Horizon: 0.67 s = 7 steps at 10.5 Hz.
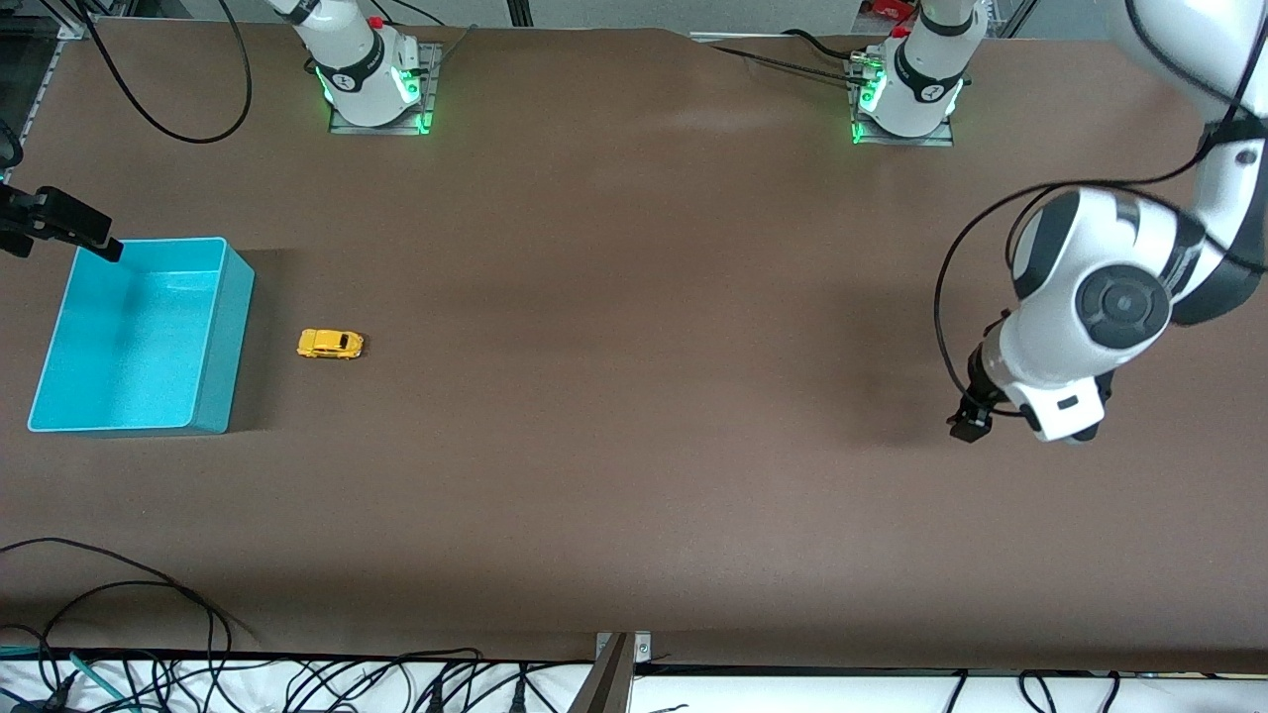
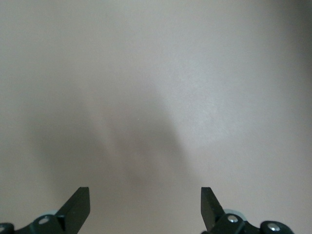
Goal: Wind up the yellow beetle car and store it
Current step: 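Raise the left gripper away while the right gripper reaches the car, then lower the right gripper onto the car and grasp it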
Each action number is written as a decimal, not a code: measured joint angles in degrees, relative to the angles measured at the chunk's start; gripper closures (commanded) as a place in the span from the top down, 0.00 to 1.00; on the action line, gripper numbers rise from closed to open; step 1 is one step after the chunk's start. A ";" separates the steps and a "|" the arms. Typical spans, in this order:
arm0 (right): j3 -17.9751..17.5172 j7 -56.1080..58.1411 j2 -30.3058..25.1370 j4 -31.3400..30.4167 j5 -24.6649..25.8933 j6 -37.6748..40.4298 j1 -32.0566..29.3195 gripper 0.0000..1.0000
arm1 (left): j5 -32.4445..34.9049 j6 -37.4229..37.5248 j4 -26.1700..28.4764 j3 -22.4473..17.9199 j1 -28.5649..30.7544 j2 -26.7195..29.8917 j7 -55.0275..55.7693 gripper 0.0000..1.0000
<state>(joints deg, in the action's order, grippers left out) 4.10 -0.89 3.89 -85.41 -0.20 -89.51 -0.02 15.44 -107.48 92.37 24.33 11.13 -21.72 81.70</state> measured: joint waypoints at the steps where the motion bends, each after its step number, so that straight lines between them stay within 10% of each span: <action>1: -0.20 -4.37 0.18 -0.06 -0.28 0.14 0.11 1.00 | -0.82 2.12 0.02 0.19 -0.07 2.98 -3.26 1.00; 7: -1.77 -51.85 10.40 -1.04 -0.30 -0.57 3.26 1.00 | -2.35 15.11 0.04 -0.43 0.32 15.71 -33.54 1.00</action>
<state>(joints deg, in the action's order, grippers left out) 2.33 -52.74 14.29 -86.45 -0.50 -90.07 3.24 13.09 -92.37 92.41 23.90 11.45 -6.01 48.15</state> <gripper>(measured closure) 0.000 0.000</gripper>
